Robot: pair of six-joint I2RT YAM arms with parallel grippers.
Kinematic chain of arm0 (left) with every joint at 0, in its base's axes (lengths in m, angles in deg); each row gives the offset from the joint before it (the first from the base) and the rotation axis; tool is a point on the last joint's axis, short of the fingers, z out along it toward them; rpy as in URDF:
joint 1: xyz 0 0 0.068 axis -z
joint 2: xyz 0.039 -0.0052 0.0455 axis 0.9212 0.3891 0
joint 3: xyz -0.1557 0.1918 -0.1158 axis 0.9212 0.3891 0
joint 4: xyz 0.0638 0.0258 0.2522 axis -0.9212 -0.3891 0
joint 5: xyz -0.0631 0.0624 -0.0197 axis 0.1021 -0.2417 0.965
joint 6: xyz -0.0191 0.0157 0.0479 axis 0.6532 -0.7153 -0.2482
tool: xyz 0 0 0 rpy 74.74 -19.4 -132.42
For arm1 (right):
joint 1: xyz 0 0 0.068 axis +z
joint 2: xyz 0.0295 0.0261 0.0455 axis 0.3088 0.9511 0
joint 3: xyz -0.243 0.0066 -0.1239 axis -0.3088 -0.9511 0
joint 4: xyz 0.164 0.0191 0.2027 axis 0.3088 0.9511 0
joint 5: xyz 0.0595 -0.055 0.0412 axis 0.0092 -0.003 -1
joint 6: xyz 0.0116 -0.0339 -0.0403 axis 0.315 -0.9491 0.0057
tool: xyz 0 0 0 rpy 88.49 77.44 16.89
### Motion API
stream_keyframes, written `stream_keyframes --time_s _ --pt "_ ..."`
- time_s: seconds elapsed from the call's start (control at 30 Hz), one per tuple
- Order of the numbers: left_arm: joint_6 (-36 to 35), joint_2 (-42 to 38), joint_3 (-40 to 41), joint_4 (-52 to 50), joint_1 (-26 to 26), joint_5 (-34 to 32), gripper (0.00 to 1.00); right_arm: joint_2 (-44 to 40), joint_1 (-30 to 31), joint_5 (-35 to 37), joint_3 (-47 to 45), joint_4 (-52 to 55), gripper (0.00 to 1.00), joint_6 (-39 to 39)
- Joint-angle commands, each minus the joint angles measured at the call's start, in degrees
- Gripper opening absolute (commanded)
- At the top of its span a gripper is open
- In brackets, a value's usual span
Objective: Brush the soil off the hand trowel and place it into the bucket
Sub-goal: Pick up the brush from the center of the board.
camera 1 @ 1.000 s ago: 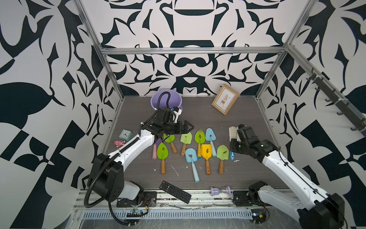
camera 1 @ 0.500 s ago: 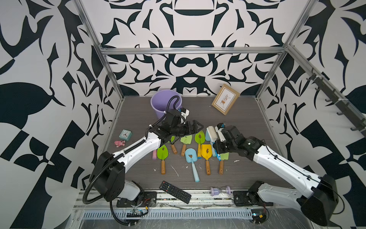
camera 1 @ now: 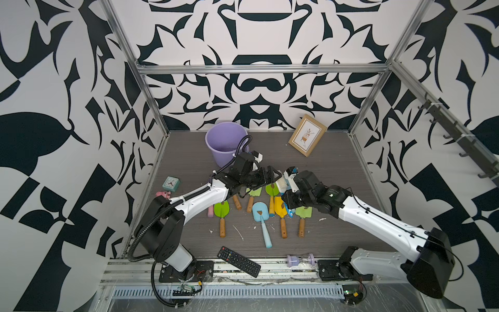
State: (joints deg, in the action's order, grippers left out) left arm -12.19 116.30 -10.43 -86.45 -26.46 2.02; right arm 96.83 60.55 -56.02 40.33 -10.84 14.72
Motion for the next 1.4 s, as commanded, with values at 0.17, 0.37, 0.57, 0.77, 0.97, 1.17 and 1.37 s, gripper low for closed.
stream_keyframes --time_s 0.17,0.37,0.57,0.77,0.97,1.17,1.37 --pt "3.09 3.09 -1.01 4.36 0.23 2.31 0.75 0.02 1.37 0.94 2.35 -2.61 0.0 0.94" --pt "4.53 4.82 -1.65 6.41 1.01 4.51 0.63 0.77 1.81 1.74 2.26 -3.27 0.0 1.2" --pt "5.18 4.72 -1.02 8.53 1.37 5.62 0.52 1.49 1.91 2.48 2.26 -3.96 0.0 1.5" --pt "6.42 5.26 -0.03 12.07 1.37 7.76 0.38 3.92 1.92 3.01 3.65 -4.59 0.0 1.52" --pt "6.28 5.17 1.0 12.8 1.38 9.05 0.26 4.09 1.92 3.69 3.73 -5.72 0.0 1.3" --pt "5.1 5.26 0.45 11.23 1.17 9.13 0.12 3.96 1.98 3.21 3.58 -7.32 0.0 1.38" --pt "3.05 5.0 -0.86 9.17 -0.28 9.46 0.0 3.8 1.83 1.49 3.84 -8.94 0.0 0.64"
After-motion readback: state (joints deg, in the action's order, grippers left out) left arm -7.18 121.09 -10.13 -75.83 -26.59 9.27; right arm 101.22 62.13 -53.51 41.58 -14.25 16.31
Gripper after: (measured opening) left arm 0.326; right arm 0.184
